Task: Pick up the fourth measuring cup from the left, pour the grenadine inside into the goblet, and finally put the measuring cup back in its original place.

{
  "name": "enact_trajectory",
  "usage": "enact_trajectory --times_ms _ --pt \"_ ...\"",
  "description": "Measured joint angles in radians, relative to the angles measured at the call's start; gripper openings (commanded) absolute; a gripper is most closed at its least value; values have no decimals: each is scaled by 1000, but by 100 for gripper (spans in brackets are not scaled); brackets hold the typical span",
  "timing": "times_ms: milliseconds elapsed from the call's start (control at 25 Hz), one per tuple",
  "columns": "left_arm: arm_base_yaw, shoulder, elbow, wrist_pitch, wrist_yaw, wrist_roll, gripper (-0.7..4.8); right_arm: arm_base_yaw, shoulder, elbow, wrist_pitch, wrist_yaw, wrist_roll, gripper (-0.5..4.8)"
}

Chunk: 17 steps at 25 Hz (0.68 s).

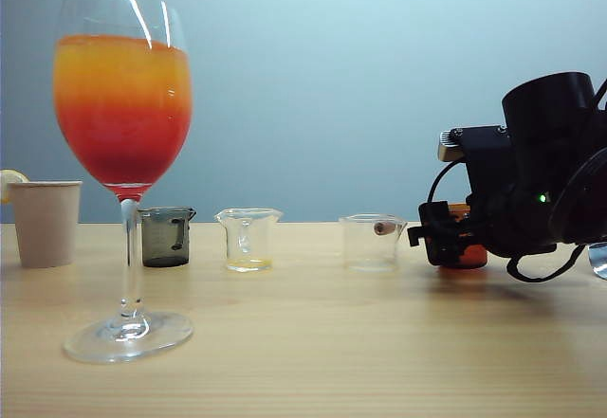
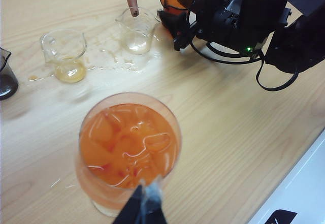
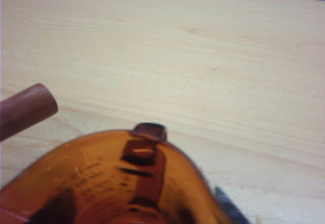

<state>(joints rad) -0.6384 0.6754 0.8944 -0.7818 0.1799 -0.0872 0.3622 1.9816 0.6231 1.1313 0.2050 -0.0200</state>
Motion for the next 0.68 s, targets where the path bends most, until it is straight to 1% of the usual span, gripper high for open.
enact_trajectory --times_ms 40,120,320,400,680 --pt "0 0 0 0 0 0 -5 0 0 0 1 0 0 452" --pt "0 0 0 0 0 0 -5 0 0 0 1 0 1 461" --pt "0 0 0 0 0 0 -5 3 0 0 1 -1 1 464" --pt "0 0 0 0 0 0 -5 3 0 1 1 -3 1 479" --pt "0 0 0 0 0 0 -5 3 -1 2 -7 -8 25 479"
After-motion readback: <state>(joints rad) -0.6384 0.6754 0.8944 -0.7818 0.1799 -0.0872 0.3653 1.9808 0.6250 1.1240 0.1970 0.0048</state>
